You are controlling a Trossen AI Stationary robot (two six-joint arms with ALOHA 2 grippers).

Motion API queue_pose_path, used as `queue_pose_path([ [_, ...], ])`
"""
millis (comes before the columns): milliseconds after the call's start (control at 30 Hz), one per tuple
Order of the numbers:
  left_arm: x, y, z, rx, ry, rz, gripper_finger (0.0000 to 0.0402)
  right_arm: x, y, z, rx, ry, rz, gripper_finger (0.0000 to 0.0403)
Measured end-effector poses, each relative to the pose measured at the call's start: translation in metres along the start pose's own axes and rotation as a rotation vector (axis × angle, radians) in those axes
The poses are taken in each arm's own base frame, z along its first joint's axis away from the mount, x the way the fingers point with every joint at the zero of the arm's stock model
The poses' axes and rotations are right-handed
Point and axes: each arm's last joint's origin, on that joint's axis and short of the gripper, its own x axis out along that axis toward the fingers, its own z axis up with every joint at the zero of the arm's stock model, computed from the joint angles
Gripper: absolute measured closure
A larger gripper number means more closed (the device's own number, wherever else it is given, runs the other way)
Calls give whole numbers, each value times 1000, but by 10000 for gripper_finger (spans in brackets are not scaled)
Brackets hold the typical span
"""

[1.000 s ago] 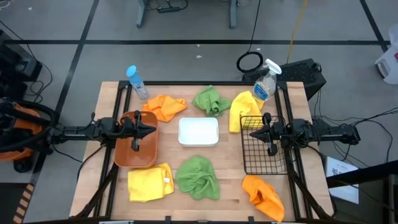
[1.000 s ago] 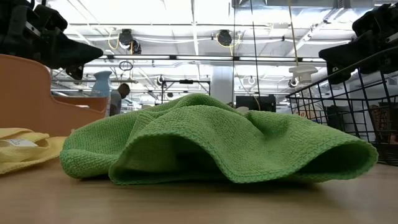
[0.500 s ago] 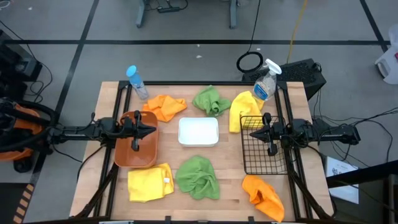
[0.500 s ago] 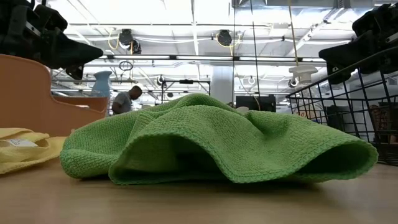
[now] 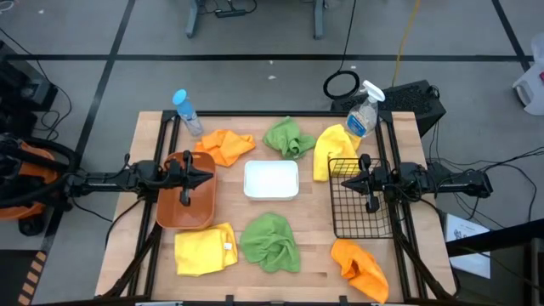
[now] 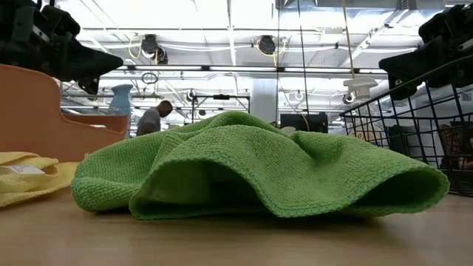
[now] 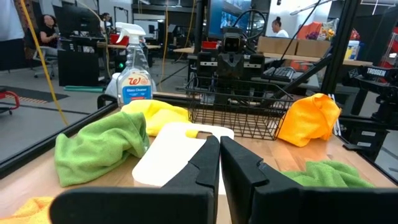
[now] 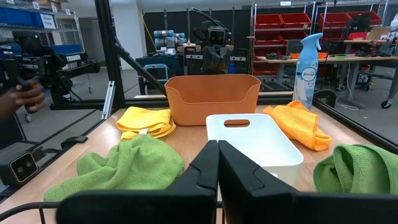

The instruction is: Sort microfiber towel by color & place in baskets

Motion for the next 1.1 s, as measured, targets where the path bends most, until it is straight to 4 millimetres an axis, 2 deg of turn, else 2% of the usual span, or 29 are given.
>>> queue_pose_path([
  [333, 0, 1, 2, 45, -8, 24, 379, 0, 0, 0, -24, -1, -4, 403],
  [567, -3, -1, 18, 21, -51, -6, 379, 0, 0, 0, -48, -4, -4, 403],
  [900, -19, -4, 67, 21, -58, -14, 379, 0, 0, 0, -46, -6, -4, 403],
  [1100, -33, -6, 113, 22, -20, -16, 379, 0, 0, 0, -45, -7, -4, 403],
])
